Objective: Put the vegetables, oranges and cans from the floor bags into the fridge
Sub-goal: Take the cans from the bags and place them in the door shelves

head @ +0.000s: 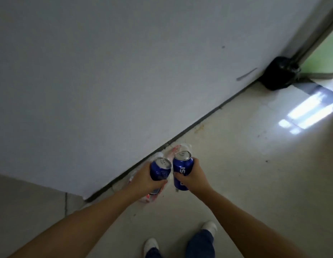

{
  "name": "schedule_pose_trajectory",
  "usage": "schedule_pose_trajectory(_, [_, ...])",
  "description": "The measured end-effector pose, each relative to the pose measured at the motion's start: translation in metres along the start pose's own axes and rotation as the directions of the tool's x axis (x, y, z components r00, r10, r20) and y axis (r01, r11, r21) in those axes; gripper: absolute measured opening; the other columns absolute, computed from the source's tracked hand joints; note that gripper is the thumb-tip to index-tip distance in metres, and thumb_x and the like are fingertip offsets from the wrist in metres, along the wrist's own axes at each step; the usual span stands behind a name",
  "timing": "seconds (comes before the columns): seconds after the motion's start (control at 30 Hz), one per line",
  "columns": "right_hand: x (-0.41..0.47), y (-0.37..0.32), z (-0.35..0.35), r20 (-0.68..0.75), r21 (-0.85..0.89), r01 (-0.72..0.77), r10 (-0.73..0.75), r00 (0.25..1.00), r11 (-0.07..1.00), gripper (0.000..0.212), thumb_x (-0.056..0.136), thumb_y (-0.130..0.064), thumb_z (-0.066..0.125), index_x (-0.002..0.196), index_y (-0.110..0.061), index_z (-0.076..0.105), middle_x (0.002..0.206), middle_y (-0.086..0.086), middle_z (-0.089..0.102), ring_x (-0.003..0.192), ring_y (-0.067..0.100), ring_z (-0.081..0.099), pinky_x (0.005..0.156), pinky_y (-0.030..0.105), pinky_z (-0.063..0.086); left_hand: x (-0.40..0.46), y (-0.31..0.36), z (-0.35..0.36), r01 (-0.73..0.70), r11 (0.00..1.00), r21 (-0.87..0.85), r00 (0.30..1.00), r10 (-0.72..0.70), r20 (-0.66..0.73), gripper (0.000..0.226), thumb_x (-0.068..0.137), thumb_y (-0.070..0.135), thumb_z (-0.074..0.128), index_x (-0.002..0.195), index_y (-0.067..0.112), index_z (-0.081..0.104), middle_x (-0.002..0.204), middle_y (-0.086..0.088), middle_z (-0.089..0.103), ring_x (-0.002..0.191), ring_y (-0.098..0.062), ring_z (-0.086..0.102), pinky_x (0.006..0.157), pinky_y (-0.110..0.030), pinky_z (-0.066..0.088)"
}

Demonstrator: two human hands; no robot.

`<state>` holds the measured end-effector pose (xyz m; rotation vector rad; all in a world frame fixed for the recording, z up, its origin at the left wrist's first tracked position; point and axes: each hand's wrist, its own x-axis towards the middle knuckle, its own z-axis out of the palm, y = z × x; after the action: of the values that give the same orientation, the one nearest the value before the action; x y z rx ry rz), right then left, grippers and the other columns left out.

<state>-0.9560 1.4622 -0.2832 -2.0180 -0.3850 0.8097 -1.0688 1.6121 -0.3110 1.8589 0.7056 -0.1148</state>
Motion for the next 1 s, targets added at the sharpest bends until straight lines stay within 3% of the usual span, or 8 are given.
schedule_pose_trajectory(0.17, [-0.08, 0.027, -0.055, -0.206, 0.079, -0.045, 0.061, 0.977, 0.996, 0.063, 0.074, -0.017, 0.078, 0.124, -0.017, 0.038, 0.11, -0.004, 0.054, 0.099, 0.013, 0.055, 0.079, 0.023, 0.043, -0.015, 0.058, 0.047, -0.167, 0.983, 0.07, 0.972, 0.152, 0.181, 0.054, 0.068, 0.022, 0.079, 0.114, 0.024, 0.052, 0.093, 0.009, 0.067, 0.09, -0.007, 0.065, 0.075, -0.017, 0.05])
schedule_pose_trajectory(0.27, [-0.131, 0.053, -0.095, -0.333, 0.119, -0.076, 0.112, 0.936, 0.99, 0.06, 0.073, -0.016, 0.078, 0.119, -0.02, 0.039, 0.112, 0.0, 0.057, 0.098, 0.014, 0.056, 0.079, 0.023, 0.044, -0.031, 0.097, 0.096, -0.235, 0.968, 0.087, 0.943, 0.205, 0.263, 0.064, 0.061, 0.032, 0.08, 0.115, 0.033, 0.046, 0.105, 0.01, 0.064, 0.098, -0.008, 0.062, 0.089, -0.032, 0.052])
schedule_pose_trajectory(0.33, [-0.168, 0.072, -0.122, -0.418, 0.145, -0.088, 0.142, 0.897, 0.986, 0.059, 0.072, -0.016, 0.078, 0.116, -0.019, 0.04, 0.112, 0.002, 0.059, 0.097, 0.015, 0.057, 0.077, 0.022, 0.044, -0.043, 0.119, 0.137, -0.3, 0.945, 0.129, 0.918, 0.249, 0.31, 0.06, 0.059, 0.037, 0.08, 0.109, 0.029, 0.049, 0.099, 0.009, 0.064, 0.094, -0.011, 0.063, 0.088, -0.037, 0.054])
schedule_pose_trajectory(0.53, [-0.3, 0.151, -0.2, -0.629, 0.261, -0.093, 0.242, 0.739, 0.961, 0.057, 0.07, -0.015, 0.08, 0.111, -0.019, 0.039, 0.108, 0.002, 0.058, 0.095, 0.017, 0.058, 0.074, 0.022, 0.043, -0.116, 0.183, 0.285, -0.414, 0.899, 0.145, 0.832, 0.309, 0.46, 0.053, 0.069, 0.028, 0.081, 0.108, 0.027, 0.045, 0.097, 0.006, 0.059, 0.09, -0.015, 0.058, 0.078, -0.026, 0.044])
schedule_pose_trajectory(0.73, [-0.466, 0.247, -0.266, -0.723, 0.319, -0.122, 0.325, 0.609, 0.94, 0.058, 0.071, -0.016, 0.08, 0.112, -0.021, 0.039, 0.109, -0.002, 0.057, 0.096, 0.014, 0.057, 0.077, 0.022, 0.043, -0.226, 0.211, 0.441, -0.333, 0.943, -0.003, 0.741, 0.264, 0.618, 0.058, 0.073, 0.025, 0.079, 0.122, 0.017, 0.049, 0.111, -0.001, 0.063, 0.099, -0.017, 0.061, 0.08, -0.029, 0.047])
schedule_pose_trajectory(0.87, [-0.551, 0.295, -0.314, -0.779, 0.352, -0.137, 0.371, 0.506, 0.926, 0.06, 0.072, -0.018, 0.08, 0.116, -0.019, 0.039, 0.112, -0.001, 0.056, 0.099, 0.015, 0.056, 0.079, 0.023, 0.041, -0.283, 0.239, 0.529, -0.244, 0.968, -0.054, 0.706, 0.216, 0.674, 0.054, 0.073, 0.026, 0.079, 0.119, 0.02, 0.05, 0.112, -0.002, 0.064, 0.099, -0.019, 0.062, 0.085, -0.036, 0.052])
schedule_pose_trajectory(1.0, [-0.605, 0.336, -0.358, -0.821, 0.416, -0.114, 0.426, 0.379, 0.902, 0.065, 0.075, -0.017, 0.079, 0.125, -0.012, 0.038, 0.113, -0.002, 0.052, 0.101, 0.015, 0.053, 0.082, 0.026, 0.041, -0.318, 0.271, 0.6, -0.29, 0.955, -0.061, 0.646, 0.242, 0.724, 0.051, 0.076, 0.022, 0.077, 0.12, 0.019, 0.049, 0.109, -0.002, 0.062, 0.097, -0.02, 0.061, 0.08, -0.034, 0.05])
